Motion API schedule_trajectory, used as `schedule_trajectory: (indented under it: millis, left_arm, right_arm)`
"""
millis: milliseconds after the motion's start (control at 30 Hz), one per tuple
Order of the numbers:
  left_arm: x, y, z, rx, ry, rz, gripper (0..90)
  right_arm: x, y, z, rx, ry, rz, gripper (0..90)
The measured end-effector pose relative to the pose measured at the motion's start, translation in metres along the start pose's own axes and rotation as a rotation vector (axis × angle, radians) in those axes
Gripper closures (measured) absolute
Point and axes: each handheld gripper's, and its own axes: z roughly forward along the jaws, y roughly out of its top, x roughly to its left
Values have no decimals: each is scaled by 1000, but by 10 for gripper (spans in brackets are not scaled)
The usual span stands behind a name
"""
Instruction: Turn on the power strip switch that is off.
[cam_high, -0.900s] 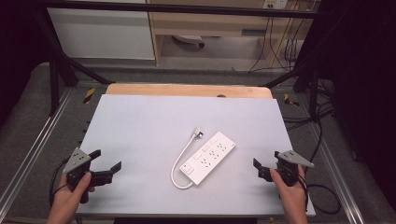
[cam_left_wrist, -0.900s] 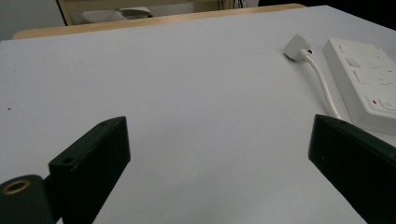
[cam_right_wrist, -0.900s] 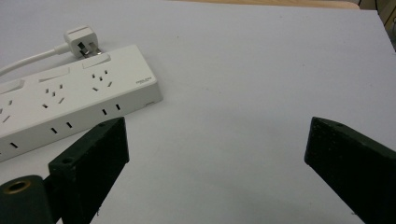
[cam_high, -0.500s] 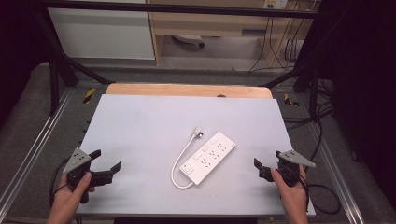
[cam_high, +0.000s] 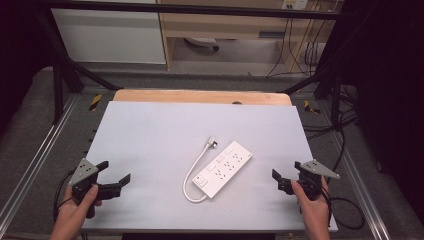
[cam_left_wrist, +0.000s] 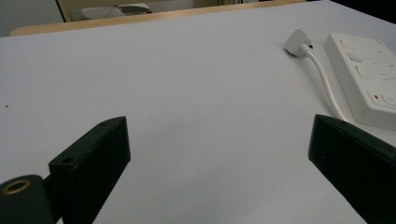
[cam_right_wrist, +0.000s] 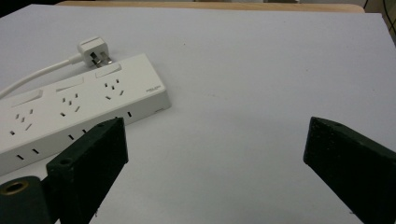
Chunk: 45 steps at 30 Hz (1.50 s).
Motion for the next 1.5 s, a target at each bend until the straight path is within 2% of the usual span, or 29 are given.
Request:
schedule_trajectory:
  millis: [333, 467, 833, 1000, 1033, 1267, 1500]
  left_arm:
    - [3, 0, -1, -6, -1, -11, 53]
    - [1, 0, 0, -4, 0, -8, 53]
    - [0, 0, 0, -3, -5, -6, 54]
    - [1, 0, 1, -1, -2, -10, 54]
    - [1, 0, 1, 0, 1, -9, 55]
    - [1, 0, 0, -5, 3, -9, 54]
    - [1, 0, 0, -4, 1, -8, 54]
  right_arm:
    - [3, 2, 3, 5, 9, -4, 59]
    - [4, 3, 1, -1, 32, -4, 49]
    - [9, 7, -3, -54, 38, 2, 75]
    - [15, 12, -3, -87, 45, -14, 69]
    - [18, 16, -3, -91, 52, -29, 59]
    - [28, 26, -2, -89, 78, -52, 35]
    - [30, 32, -3, -93, 89, -56, 24]
